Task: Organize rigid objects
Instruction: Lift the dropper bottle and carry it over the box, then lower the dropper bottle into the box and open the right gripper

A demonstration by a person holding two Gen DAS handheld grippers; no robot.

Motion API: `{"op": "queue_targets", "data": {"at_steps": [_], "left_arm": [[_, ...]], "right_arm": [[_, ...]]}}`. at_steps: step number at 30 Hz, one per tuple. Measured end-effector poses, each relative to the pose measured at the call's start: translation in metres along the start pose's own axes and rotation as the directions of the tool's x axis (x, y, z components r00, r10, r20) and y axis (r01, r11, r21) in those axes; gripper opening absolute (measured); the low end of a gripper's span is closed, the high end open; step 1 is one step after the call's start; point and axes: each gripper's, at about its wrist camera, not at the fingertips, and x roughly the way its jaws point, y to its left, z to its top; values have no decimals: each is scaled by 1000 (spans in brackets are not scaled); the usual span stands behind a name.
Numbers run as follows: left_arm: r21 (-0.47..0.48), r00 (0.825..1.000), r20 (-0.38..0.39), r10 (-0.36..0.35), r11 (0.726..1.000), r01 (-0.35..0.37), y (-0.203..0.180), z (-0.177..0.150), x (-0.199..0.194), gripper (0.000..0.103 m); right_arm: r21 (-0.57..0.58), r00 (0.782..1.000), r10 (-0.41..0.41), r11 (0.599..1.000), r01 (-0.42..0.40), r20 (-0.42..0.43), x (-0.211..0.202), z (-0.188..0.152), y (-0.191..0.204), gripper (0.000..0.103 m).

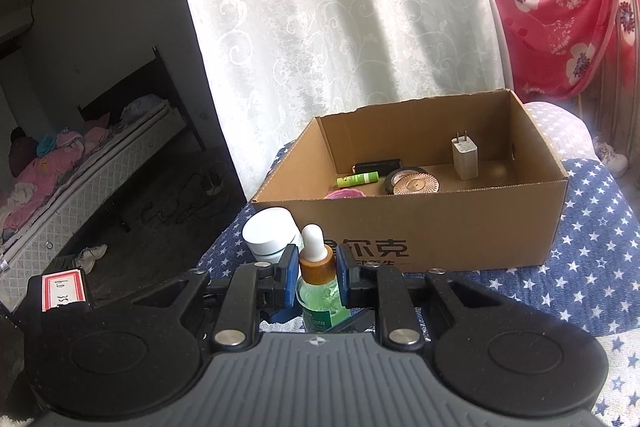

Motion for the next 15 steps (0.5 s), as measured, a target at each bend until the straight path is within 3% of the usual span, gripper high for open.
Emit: {"op": "queue_targets", "data": {"at_steps": [7, 15], "left_arm": [[6, 999, 50, -17, 1000, 17, 5, 40, -13, 31], [-14, 994, 33, -103, 994, 104, 9, 102, 15, 31]], "right_arm": [[-78, 998, 4, 997, 1, 67, -18, 30, 9, 21], [-96, 994, 9, 995, 1, 111, -23, 80, -18, 22]]}}
